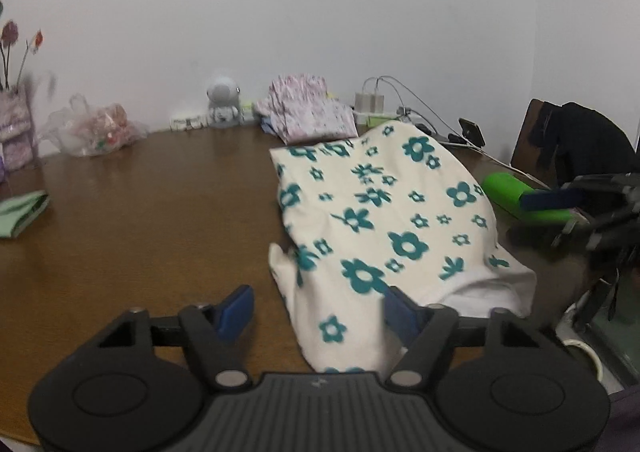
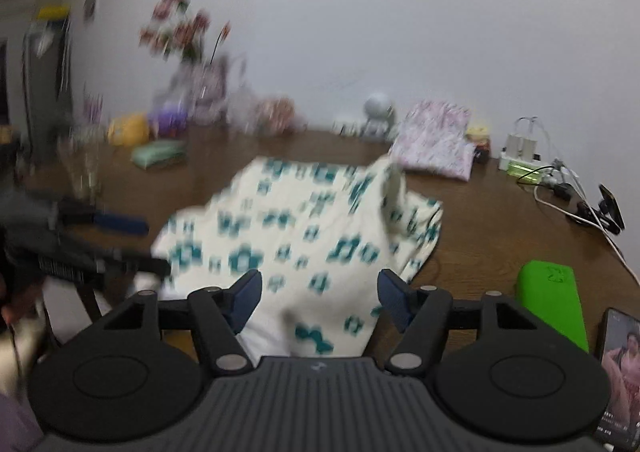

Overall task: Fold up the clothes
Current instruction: 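Grasp the dress edge with the left gripper while the right gripper grasps it too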

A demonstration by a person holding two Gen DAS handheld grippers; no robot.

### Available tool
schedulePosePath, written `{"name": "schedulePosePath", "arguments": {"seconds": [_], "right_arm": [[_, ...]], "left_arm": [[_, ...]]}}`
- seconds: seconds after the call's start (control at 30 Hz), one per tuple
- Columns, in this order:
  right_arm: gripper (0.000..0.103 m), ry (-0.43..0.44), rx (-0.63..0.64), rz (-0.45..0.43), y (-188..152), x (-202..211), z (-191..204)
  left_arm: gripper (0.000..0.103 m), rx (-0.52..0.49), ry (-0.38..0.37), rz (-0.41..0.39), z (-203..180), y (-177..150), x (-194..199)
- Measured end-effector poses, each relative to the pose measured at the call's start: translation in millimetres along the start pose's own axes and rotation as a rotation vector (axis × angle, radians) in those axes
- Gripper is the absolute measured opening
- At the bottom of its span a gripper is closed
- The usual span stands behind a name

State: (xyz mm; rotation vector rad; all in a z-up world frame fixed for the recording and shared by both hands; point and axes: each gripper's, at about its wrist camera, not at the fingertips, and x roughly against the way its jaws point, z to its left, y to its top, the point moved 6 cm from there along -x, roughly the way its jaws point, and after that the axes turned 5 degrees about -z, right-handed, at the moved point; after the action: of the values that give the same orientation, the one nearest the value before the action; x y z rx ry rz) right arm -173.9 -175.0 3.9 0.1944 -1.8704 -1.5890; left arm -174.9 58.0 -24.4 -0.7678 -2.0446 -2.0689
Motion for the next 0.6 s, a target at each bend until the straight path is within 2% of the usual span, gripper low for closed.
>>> {"name": "schedulePosePath", "arguments": {"seconds": [0.1,0.2,0.3,0.33,0.43,0.6], "right_arm": [[0.060,0.014,0.055,0.051,-15,-6,12],[0.056,0.011,0.066,0.085,-27,-11,13],[0.043,-0.014,0.043,0.107,-36,-19,7],[0.036,-0.017,0.023,0.094,-35,-19,5],[0.020,-0.029,-0.031,0.050,-28,-15,-3],[0.015,-0.083,-0.048,-0.031,-15,-3,-10]], "left_arm": [[0.069,0.005,-0.069,-0.019,-10,-4,12],[0.071,-0.091,-0.061,0.002,-24,-12,14],[0.075,-0.164,0.070,0.039,-31,-23,0],[0.077,-0.172,0.108,0.043,-31,-24,-4],[0.073,-0.156,0.146,0.016,-27,-16,-3],[0.070,-0.198,0.274,-0.058,-20,-4,6]]}}
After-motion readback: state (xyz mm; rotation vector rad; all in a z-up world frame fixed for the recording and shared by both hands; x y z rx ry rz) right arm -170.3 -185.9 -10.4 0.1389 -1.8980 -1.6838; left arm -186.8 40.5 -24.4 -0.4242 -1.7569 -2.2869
